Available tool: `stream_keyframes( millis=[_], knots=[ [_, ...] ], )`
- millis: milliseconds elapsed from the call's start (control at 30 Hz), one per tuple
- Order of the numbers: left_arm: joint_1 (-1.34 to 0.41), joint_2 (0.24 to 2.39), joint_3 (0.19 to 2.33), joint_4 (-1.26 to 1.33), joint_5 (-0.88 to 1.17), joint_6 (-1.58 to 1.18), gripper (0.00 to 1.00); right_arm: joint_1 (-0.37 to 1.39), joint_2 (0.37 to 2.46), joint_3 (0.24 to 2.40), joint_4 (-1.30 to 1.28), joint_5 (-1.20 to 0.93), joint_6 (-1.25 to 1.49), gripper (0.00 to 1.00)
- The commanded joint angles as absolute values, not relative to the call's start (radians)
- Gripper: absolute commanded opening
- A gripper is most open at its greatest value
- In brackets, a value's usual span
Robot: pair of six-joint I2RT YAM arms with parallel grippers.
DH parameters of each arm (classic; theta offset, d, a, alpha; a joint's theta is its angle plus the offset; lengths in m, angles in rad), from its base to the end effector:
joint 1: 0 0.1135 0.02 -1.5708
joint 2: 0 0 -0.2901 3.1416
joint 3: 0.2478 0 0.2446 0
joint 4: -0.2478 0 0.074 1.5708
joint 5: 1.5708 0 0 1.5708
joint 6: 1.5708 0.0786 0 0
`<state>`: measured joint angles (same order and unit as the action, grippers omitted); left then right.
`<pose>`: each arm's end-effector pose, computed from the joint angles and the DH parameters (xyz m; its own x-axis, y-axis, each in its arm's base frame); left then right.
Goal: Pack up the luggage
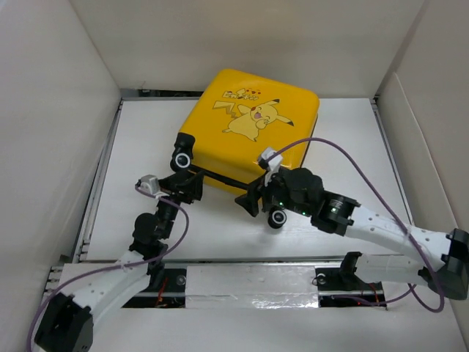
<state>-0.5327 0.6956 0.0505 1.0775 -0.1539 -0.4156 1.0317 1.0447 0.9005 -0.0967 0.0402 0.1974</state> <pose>0.1444 -0.0712 0.2683 0.1760 -0.5669 -0.8047 0.4952 0.7575 -0.4253 0.1391 0.2264 0.3533 -0.2843 -0.0936 -0.9541 -0.7972 0.5760 0.1811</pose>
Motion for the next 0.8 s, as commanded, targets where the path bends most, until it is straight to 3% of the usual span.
stream_keyframes(
  millis=[0,133,300,500,600,767],
  knots=[
    [-0.534,0.487,0.084,0.912,-0.179,-0.422,0.73,1.014,1.133,0.916,0.06,0.043,0.241,0.7],
    [-0.543,0.324,0.162,0.661,-0.334,-0.446,0.82,0.915,1.166,0.873,0.075,0.112,0.29,0.6],
    [-0.543,0.281,0.205,0.551,-0.58,-0.561,0.82,0.726,1.033,0.703,0.083,0.145,0.342,0.56],
    [-0.543,0.499,0.325,0.563,-0.597,-0.54,0.81,0.49,0.807,0.627,-0.07,0.222,0.293,0.56],
    [-0.534,0.598,0.434,0.503,-0.537,-0.509,0.8,0.384,0.738,0.635,-0.115,0.131,0.241,0.56],
    [-0.525,0.805,0.566,0.381,-0.515,-0.437,0.82,0.394,0.742,0.742,-0.204,0.008,0.144,0.61]
  ],
)
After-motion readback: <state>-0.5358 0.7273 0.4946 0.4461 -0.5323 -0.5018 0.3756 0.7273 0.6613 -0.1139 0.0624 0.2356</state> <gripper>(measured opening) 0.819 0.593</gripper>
